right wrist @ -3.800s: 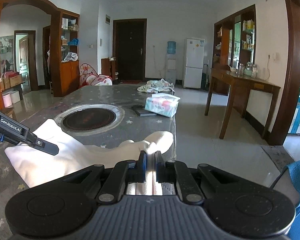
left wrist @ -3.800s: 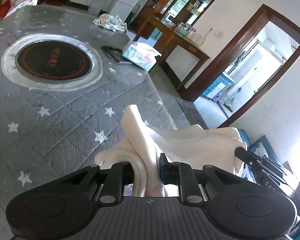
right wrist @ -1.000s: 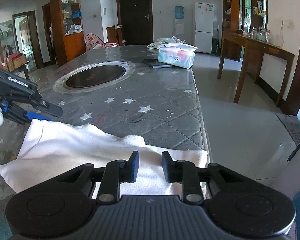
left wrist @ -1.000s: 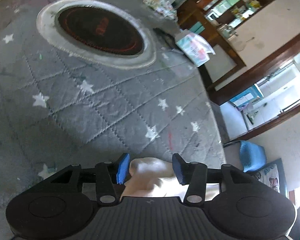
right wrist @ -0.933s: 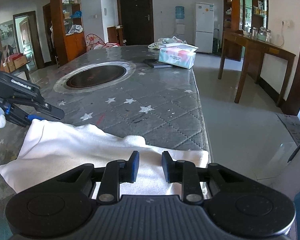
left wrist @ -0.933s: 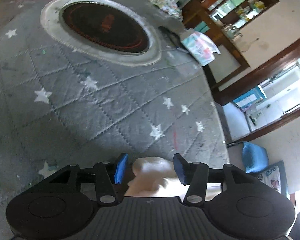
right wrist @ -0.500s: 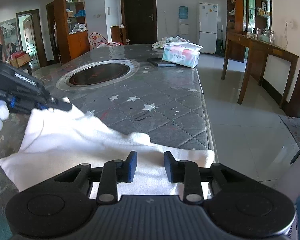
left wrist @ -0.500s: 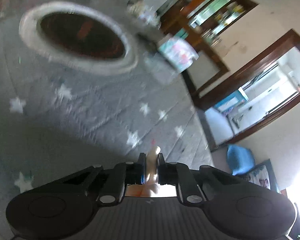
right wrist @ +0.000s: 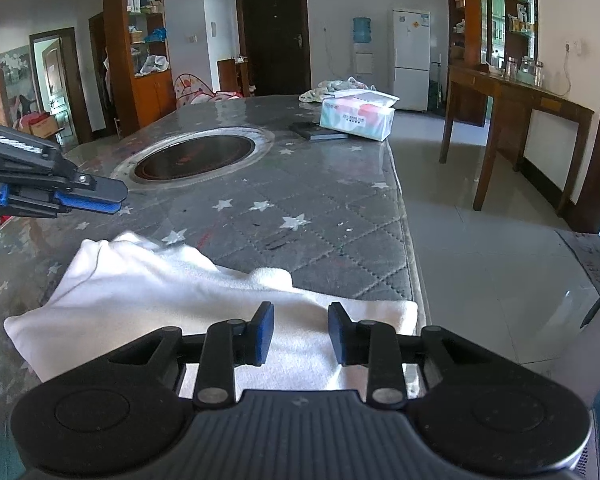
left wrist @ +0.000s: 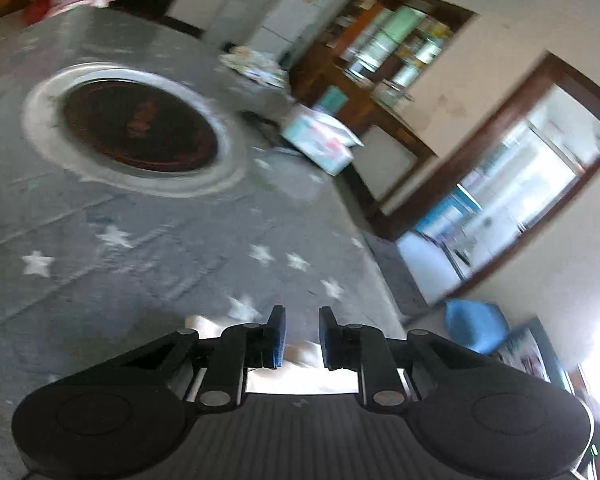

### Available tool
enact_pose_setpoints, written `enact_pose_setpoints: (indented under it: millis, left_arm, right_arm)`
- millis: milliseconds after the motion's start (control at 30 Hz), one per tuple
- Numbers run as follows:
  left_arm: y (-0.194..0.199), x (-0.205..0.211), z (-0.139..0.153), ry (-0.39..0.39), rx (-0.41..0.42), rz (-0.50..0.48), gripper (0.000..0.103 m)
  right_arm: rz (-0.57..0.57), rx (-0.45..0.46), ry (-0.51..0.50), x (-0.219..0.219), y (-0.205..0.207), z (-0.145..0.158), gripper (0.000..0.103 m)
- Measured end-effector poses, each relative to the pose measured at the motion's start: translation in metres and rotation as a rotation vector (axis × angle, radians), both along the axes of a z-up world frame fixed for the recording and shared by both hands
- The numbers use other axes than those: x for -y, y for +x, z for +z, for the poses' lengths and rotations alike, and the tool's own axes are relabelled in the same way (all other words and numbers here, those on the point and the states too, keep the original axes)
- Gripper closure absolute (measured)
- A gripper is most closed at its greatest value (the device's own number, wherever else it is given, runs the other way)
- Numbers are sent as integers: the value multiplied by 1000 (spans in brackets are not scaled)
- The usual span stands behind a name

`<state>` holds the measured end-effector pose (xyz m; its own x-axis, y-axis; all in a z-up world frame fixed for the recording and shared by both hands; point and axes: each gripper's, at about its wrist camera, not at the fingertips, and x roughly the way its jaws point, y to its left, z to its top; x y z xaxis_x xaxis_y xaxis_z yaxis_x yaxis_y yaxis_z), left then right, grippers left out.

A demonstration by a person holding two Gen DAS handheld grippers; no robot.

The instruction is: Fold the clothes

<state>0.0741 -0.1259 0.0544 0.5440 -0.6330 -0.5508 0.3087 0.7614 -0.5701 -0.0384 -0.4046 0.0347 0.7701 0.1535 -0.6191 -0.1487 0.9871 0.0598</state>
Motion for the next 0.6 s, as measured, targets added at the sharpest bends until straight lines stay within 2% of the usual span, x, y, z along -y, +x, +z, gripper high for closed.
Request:
enact_pose_setpoints:
  millis: [67,200,400,600]
  left_arm:
    - [-4,11,-2,1,0,-47,84]
    - [-8,27,-13,32,-26,-83,84]
    - [-22,43,-19,52,-32,-153,84]
    - [-47,61,-26,87,-16,-235,83]
  right_arm:
    - [-2,-16,-6,-1,3,-4,74]
    - [-1,-26,-10,0,3,-6,74]
    - [54,8,-26,-1,-29,13,74]
    - [101,2,-14,-1,-64,14,75]
